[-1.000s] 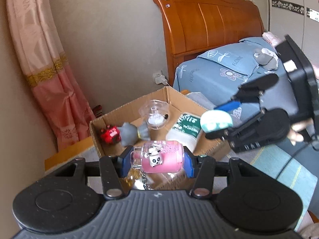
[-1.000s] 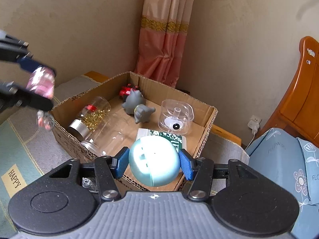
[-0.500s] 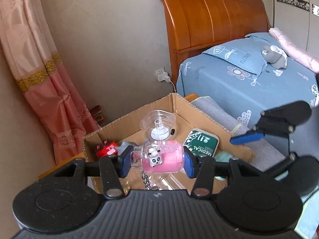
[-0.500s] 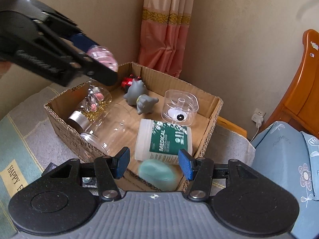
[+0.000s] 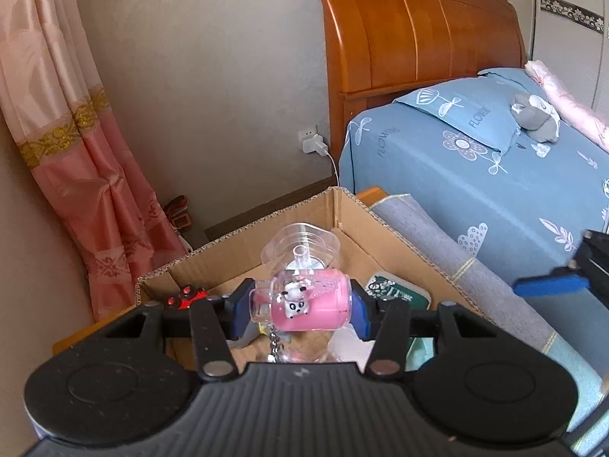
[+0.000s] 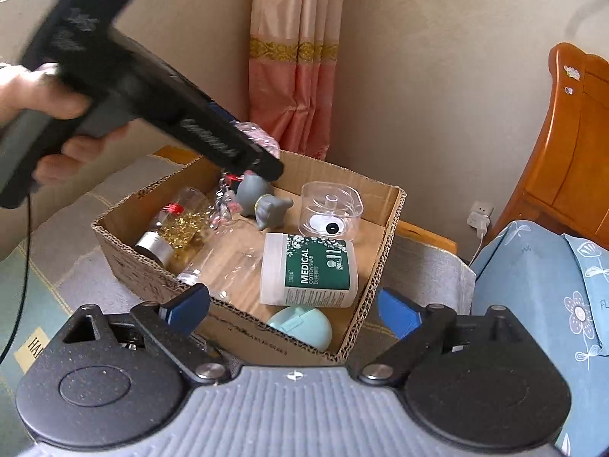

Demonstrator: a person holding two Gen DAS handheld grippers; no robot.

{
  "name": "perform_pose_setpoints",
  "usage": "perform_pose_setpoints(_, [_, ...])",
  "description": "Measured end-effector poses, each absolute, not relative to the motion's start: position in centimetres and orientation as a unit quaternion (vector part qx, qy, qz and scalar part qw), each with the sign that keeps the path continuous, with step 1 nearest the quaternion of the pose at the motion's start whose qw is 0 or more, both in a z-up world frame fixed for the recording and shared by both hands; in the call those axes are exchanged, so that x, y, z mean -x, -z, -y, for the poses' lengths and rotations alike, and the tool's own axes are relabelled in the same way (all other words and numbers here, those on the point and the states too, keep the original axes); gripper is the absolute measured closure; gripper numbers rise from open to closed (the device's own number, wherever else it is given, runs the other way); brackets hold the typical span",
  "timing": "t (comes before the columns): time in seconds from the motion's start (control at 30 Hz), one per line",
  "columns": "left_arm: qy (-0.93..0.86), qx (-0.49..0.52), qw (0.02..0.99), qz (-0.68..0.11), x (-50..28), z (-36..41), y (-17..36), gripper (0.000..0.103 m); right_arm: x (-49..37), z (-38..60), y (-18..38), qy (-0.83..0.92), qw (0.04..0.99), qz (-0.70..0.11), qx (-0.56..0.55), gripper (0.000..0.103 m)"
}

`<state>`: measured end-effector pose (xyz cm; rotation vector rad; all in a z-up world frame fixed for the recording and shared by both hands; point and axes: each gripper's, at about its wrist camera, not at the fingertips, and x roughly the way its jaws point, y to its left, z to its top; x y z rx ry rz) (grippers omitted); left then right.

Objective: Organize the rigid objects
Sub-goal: 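Carry the keychain and egg case into the box and open both grippers, then move the left tool to the black cube car while the right tool approaches the correction tape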

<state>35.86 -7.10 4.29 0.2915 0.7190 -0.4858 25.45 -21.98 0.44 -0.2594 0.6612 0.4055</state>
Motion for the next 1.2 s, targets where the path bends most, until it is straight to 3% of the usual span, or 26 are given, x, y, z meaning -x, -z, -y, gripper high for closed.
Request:
perform_pose_setpoints(0.1, [0.228, -0.152, 0.894, -0.354, -36.0, 7.3, -3.5, 0.052, -24.8, 21.8, -0.6, -0.197, 0.918, -0.319, 0.129, 0.005])
perform_pose_setpoints(0.13, [0.224, -0.152, 0.896, -0.353, -36.0, 7.2, -3.3, 0.046, -24.7, 21.8, -0.6, -0.197, 0.918, -0.319, 0.131, 0.004])
perform_pose_setpoints(0.23, [0.211, -0.150, 0.901, -0.348, -35.6, 6.7, -3.2, 0.011, -24.3, 21.6, -0.7, -0.199, 0.918, -0.318, 0.132, 0.002])
perform_pose_setpoints(0.27, [0.206, -0.150, 0.904, -0.342, -35.3, 6.5, -3.4, 0.007, -24.2, 21.5, -0.7, -0.201, 0.917, -0.318, 0.132, 0.002])
perform_pose_setpoints(0.77, [0.209, -0.144, 0.903, -0.346, -30.9, 5.1, -3.9, 0.003, -22.5, 20.3, -0.3, -0.195, 0.917, -0.328, 0.114, 0.000])
perform_pose_setpoints(1.2, [0.189, -0.131, 0.901, -0.368, -26.0, 4.3, -1.9, 0.001, -18.4, 20.0, 4.2, -0.159, 0.911, -0.372, 0.077, 0.000])
